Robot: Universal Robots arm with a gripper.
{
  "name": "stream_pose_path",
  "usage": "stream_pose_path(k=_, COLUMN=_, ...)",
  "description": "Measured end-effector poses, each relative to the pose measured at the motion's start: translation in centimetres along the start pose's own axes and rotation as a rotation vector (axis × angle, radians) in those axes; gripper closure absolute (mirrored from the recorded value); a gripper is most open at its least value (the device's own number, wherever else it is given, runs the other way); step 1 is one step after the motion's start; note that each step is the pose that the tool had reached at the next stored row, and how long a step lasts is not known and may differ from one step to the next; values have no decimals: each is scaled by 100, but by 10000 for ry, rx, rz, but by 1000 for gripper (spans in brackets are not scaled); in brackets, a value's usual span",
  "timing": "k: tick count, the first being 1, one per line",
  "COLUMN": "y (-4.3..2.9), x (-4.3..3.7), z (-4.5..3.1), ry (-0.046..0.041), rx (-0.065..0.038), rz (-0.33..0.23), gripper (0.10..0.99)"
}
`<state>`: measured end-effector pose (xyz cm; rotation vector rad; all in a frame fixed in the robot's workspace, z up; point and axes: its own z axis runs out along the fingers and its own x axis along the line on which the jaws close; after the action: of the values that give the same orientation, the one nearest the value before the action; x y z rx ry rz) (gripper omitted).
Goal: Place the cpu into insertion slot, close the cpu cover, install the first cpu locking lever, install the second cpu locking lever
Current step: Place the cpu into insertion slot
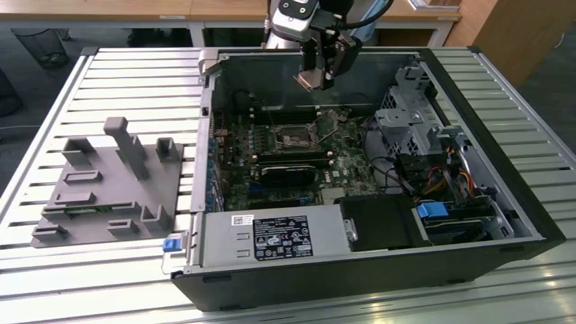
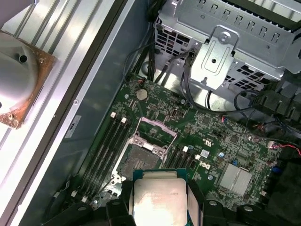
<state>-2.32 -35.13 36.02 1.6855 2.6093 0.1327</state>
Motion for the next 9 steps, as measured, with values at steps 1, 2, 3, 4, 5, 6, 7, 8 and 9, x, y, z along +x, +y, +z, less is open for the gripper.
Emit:
stream_pose_path(k=1, y=0, x=0, z=1, ry=-11, rx=-1, rz=82, gripper=541)
stream_pose_path(k=2, y=0, x=0, z=1, ry=-21, rx=-1, rz=172, gripper=541)
stream_pose_path(k=3, y=0, x=0, z=1, ry=-32, rx=-1, rz=263, gripper=541)
stream_pose_path(k=4, y=0, x=0, z=2, ry=-43, rx=-2, rz=352, gripper=541)
stream_pose_path(k=5, y=0, x=0, z=2, ry=-54, rx=-2, rz=439, gripper=541)
stream_pose_path(k=6, y=0, x=0, z=3, ry=-63, rx=-2, rz=511, gripper=541)
stream_pose_path(k=7, y=0, x=0, z=3, ry=-71, rx=-2, rz=578, gripper=541)
stream_pose_path(k=8, y=0, x=0, z=4, ry=-77, rx=-3, rz=643, gripper=541)
stream_pose_path(k=9, y=0, x=0, z=4, ry=-84, rx=-3, rz=708, gripper=541)
